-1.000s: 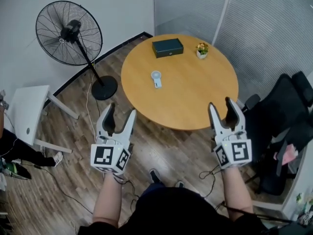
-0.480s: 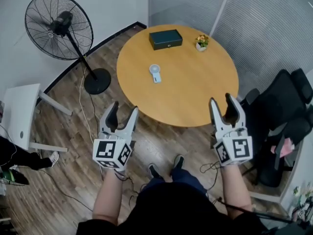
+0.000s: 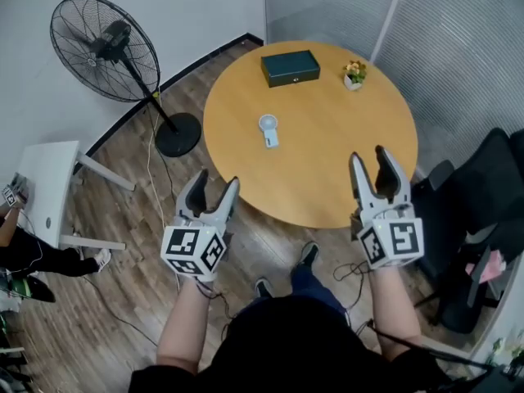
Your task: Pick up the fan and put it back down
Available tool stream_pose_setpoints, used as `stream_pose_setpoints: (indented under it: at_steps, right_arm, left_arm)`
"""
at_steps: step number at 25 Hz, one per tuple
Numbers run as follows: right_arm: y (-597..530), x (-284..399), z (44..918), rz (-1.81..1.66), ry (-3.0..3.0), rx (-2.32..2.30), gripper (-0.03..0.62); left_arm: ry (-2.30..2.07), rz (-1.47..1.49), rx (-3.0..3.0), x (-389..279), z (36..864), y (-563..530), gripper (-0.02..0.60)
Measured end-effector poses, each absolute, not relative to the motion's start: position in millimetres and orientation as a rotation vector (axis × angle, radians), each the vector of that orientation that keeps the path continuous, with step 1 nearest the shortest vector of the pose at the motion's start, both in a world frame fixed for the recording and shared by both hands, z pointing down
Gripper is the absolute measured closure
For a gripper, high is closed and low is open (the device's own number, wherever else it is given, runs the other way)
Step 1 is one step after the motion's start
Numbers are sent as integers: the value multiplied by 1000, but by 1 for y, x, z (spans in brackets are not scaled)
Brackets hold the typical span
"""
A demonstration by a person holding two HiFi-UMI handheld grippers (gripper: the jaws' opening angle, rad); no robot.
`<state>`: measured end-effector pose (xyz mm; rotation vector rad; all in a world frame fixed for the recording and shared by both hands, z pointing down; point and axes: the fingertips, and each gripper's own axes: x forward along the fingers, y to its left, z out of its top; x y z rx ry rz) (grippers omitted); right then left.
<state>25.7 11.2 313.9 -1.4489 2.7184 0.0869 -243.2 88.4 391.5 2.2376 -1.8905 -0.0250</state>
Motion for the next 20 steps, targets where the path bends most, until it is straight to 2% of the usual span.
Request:
stream_pose_setpoints:
  at_steps: [10, 20]
  right_arm:
    - [-117, 53, 339, -59, 2754, -1340, 384]
    - [-185, 98, 348, -130, 2728, -1379, 393]
  left_arm:
    - [-1916, 80, 2083, -214, 436, -25, 301]
    - [-1876, 144, 1915, -197, 491, -103, 301]
